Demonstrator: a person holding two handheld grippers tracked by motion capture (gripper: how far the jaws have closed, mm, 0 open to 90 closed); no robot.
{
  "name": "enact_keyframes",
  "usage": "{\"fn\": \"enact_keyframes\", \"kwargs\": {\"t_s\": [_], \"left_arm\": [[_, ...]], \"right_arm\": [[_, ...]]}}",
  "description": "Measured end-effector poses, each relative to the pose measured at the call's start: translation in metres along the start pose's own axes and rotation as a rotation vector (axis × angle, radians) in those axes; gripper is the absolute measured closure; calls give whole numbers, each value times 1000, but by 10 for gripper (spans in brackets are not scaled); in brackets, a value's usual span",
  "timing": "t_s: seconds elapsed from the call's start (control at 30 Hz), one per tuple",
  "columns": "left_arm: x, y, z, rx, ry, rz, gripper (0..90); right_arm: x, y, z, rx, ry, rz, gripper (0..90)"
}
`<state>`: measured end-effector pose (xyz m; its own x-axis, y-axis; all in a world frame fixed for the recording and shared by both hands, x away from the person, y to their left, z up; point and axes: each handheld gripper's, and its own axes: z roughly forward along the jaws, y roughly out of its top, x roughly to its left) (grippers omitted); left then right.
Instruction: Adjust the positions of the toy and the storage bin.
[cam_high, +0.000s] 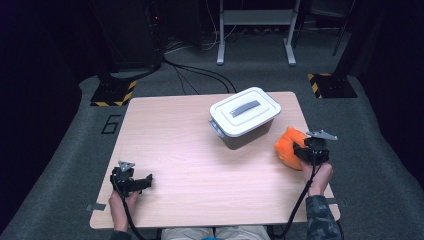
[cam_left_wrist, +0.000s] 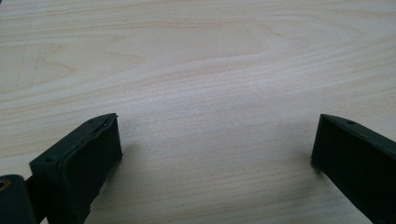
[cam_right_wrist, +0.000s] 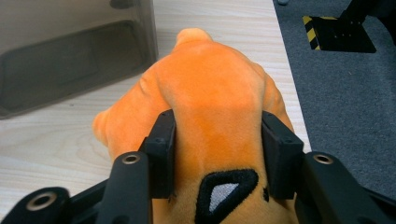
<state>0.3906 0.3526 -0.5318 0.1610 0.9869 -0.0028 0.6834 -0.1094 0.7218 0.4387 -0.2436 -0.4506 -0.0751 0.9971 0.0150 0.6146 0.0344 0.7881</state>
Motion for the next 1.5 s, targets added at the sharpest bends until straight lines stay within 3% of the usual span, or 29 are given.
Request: {"fn": "enact_keyframes", "kwargs": {"t_s": [0.17,0.43,0.63,0.93,1.2,1.5], "left_arm": [[0,0,0,0,0,1,13],[0,0,0,5,-2,1,13],[0,0,0,5,-1,0,13],[0,0,0,5,-2,2,12],[0,1,0,4,-2,1,12],[-1,1,0,1,3,1,9]], "right_arm": [[0,3,-1,6,-3,-11,305],[-1,7,-8,-27,45,-40,150],[0,9,-18,-45,89,-73,92],[12,3,-36,-66,166,-131,17],[29,-9,-46,-75,219,-173,0],[59,-33,-49,-70,299,-224,0]]}}
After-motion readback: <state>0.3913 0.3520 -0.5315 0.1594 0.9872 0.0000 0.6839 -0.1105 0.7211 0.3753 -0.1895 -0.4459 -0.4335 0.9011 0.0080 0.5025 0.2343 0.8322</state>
